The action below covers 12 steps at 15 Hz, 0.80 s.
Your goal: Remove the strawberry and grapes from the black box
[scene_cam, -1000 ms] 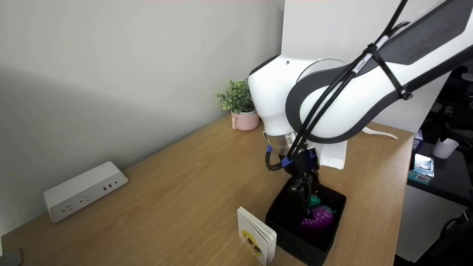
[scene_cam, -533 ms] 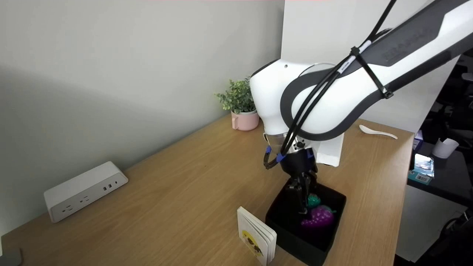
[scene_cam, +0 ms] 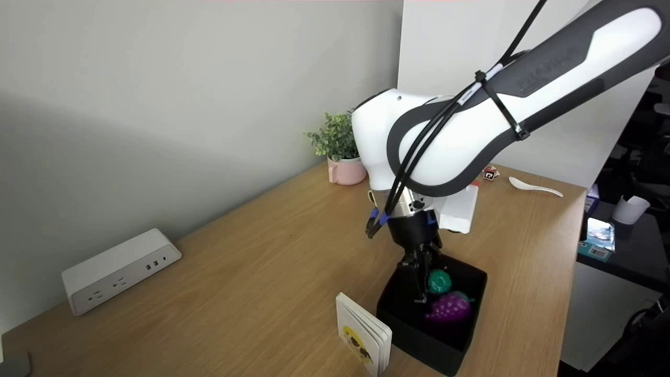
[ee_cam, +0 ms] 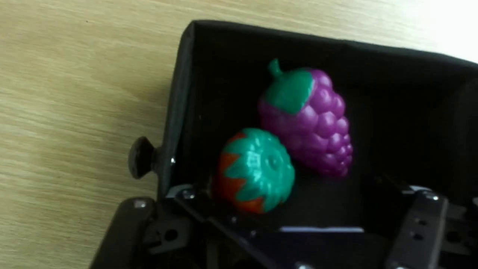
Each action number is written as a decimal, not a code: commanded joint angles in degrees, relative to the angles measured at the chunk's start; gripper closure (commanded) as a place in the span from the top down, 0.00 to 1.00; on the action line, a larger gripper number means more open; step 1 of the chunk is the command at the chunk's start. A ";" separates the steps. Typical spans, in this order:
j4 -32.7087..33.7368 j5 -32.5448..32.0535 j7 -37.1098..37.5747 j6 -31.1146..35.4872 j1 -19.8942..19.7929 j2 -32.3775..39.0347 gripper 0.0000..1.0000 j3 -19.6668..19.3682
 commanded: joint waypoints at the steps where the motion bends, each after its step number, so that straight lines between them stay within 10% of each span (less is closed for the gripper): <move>1: 2.74 0.91 -1.90 -1.04 -1.26 2.11 1.00 0.91; 10: 3.90 0.80 -2.01 -1.08 -1.31 2.76 0.99 0.88; 11: 3.91 0.77 -2.03 -1.08 -1.30 2.76 0.74 0.86; 12: 3.90 0.76 -2.01 -1.14 -1.29 2.72 0.74 0.86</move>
